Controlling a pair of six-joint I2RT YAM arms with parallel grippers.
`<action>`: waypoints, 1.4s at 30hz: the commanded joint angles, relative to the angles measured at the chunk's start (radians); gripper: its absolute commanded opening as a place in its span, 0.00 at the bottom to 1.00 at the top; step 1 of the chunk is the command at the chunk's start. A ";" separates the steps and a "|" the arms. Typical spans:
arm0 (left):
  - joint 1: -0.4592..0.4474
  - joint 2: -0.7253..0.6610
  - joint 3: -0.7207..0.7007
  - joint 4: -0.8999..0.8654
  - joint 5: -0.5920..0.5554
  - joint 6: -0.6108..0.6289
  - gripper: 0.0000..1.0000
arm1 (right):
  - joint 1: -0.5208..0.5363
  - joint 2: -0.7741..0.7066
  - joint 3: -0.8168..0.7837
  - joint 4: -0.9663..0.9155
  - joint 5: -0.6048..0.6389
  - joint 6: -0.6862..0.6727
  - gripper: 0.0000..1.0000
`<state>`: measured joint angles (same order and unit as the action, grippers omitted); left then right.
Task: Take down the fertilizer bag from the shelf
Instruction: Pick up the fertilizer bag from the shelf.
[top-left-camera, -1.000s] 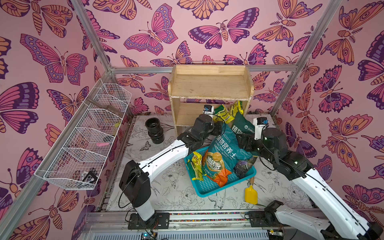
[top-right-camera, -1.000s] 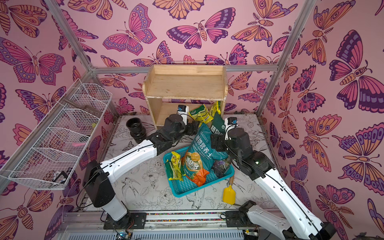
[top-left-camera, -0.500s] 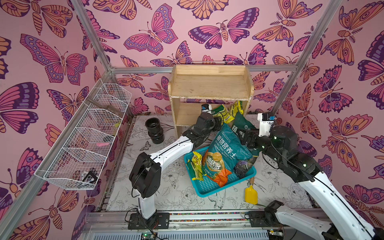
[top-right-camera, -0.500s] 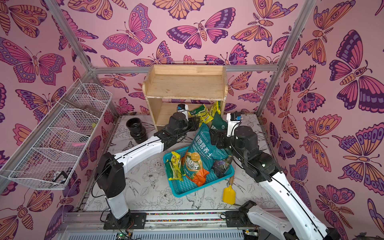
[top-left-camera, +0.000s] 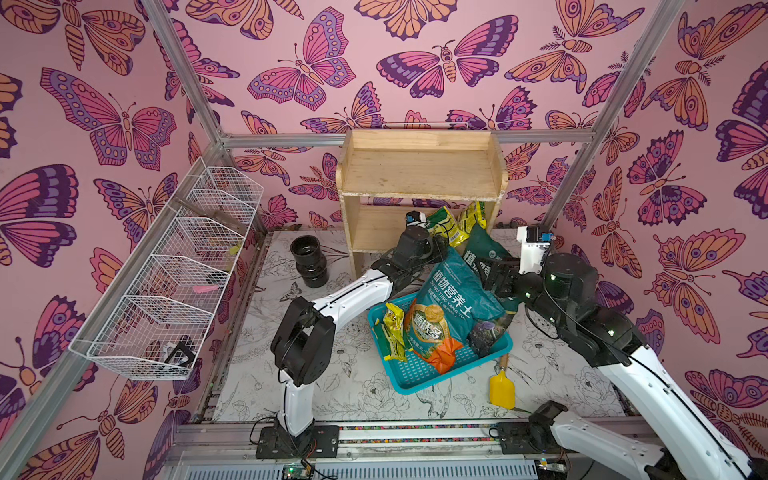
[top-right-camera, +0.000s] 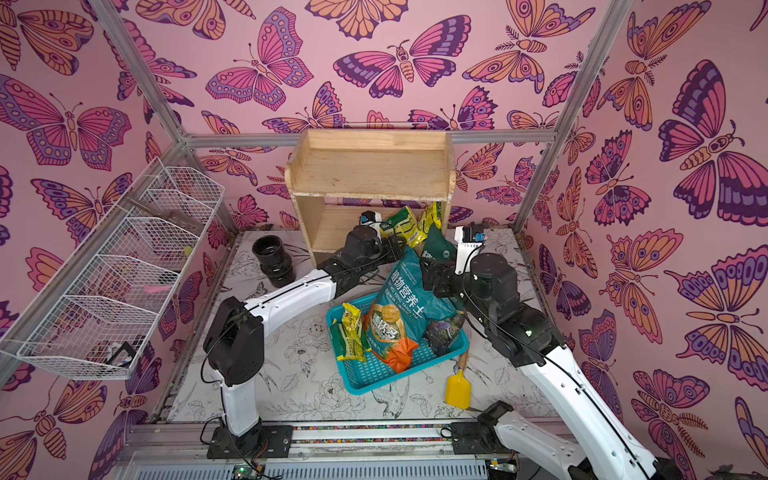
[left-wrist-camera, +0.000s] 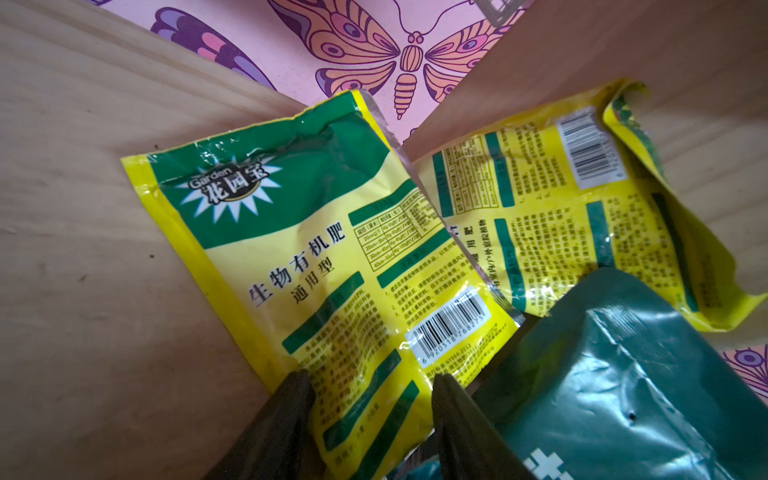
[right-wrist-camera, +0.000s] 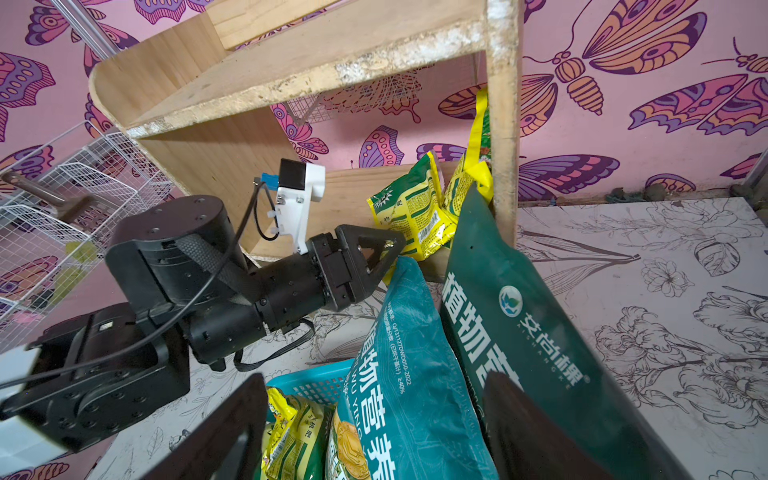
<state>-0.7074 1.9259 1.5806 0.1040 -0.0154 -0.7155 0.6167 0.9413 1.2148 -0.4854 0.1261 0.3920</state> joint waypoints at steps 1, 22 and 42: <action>0.006 -0.017 0.007 -0.077 -0.027 0.021 0.58 | -0.006 -0.011 -0.009 0.024 0.014 -0.017 0.84; 0.002 0.020 0.091 -0.170 -0.013 0.006 0.71 | -0.004 -0.005 -0.024 0.044 0.015 -0.001 0.84; -0.007 0.013 0.122 -0.193 -0.030 0.050 0.00 | -0.005 -0.007 -0.058 0.029 0.045 -0.006 0.85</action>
<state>-0.7143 1.9800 1.7164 -0.0727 -0.0383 -0.6907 0.6167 0.9154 1.1645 -0.4538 0.1707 0.3923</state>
